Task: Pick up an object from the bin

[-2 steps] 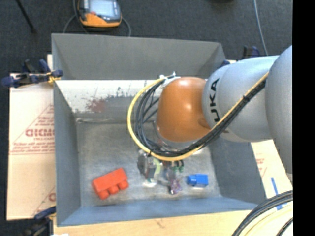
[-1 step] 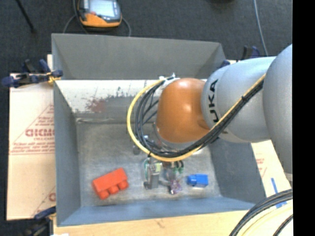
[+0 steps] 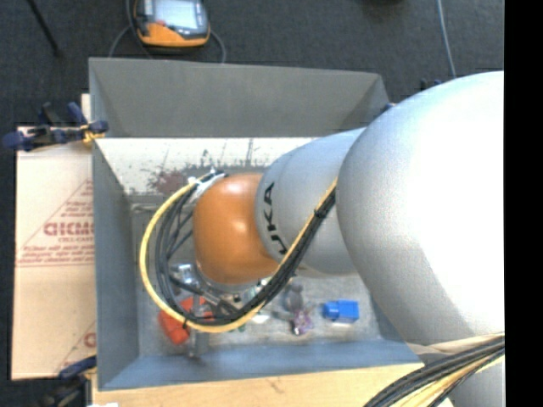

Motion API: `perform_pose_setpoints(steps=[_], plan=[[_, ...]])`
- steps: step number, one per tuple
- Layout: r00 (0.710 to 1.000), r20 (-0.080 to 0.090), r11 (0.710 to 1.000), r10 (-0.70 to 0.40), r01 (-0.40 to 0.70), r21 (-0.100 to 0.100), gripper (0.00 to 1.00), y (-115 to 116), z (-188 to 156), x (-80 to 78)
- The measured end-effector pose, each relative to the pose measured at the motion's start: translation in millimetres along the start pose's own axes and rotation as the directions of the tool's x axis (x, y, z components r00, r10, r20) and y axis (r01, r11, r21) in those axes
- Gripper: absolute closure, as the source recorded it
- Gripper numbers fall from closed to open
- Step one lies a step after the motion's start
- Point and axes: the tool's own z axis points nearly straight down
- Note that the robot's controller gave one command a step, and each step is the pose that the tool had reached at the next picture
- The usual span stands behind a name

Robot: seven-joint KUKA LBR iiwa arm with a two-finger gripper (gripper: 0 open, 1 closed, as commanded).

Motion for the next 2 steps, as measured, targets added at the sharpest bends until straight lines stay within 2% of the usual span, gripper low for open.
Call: perform_pose_setpoints(steps=[1,2], plan=[[1.0,0.005,1.0,0.01,-0.01,0.003,1.0,-5.4,-3.7,-2.2],[0.998,0.014,0.998,-0.06,0.06,0.004,1.0,-10.3,-136.8,-18.7]])
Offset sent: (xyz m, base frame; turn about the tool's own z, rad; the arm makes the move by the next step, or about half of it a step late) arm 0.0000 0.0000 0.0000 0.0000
